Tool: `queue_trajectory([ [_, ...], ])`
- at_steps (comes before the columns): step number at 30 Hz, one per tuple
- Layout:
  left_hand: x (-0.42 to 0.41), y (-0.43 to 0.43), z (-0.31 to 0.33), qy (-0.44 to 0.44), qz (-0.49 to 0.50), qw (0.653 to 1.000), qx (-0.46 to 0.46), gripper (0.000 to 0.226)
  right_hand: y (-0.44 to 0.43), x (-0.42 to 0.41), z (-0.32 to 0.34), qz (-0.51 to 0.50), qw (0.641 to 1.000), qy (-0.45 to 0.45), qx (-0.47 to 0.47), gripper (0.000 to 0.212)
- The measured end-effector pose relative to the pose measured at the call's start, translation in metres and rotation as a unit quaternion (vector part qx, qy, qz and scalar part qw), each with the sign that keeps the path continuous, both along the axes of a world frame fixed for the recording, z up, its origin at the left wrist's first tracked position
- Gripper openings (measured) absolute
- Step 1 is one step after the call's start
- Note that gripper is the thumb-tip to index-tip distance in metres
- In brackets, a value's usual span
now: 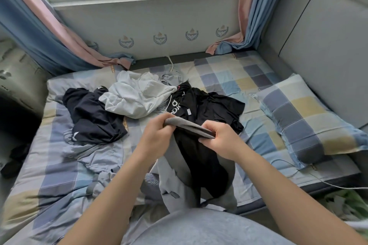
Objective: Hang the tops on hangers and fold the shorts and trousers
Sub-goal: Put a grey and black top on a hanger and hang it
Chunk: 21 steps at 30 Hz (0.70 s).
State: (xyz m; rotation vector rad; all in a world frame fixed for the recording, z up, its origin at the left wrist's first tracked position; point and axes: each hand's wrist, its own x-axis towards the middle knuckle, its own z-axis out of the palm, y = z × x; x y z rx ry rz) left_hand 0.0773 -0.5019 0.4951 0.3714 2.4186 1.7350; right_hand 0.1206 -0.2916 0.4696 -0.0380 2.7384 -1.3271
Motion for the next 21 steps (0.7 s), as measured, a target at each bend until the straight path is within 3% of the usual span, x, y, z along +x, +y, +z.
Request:
queue_trajectory([
  [5,-0.009,-0.016,0.026,-0.029,0.08,0.988,0.129,0.026,0.017,0.016,-0.047,-0.111,0.986,-0.094,0.079,0.038],
  [8,-0.012,-0.024,0.028,-0.037,0.09,0.988,0.122,0.045,0.023,0.021,-0.059,-0.13,0.983,-0.116,0.052,0.033],
  [10,-0.013,-0.024,0.022,-0.054,0.121,0.986,0.099,0.044,0.022,0.018,-0.057,-0.134,0.981,-0.138,0.018,0.031],
  [14,-0.01,-0.018,0.002,-0.103,0.143,0.983,0.052,0.023,0.012,0.007,-0.042,-0.153,0.971,-0.15,-0.105,0.029],
  [17,-0.003,-0.013,-0.01,-0.122,0.101,0.987,0.006,0.007,0.001,0.0,-0.024,-0.188,0.942,-0.165,-0.222,0.02],
  [21,0.007,-0.008,-0.02,-0.149,-0.035,0.986,-0.071,0.016,-0.011,-0.009,-0.002,-0.217,0.915,-0.166,-0.296,0.025],
])
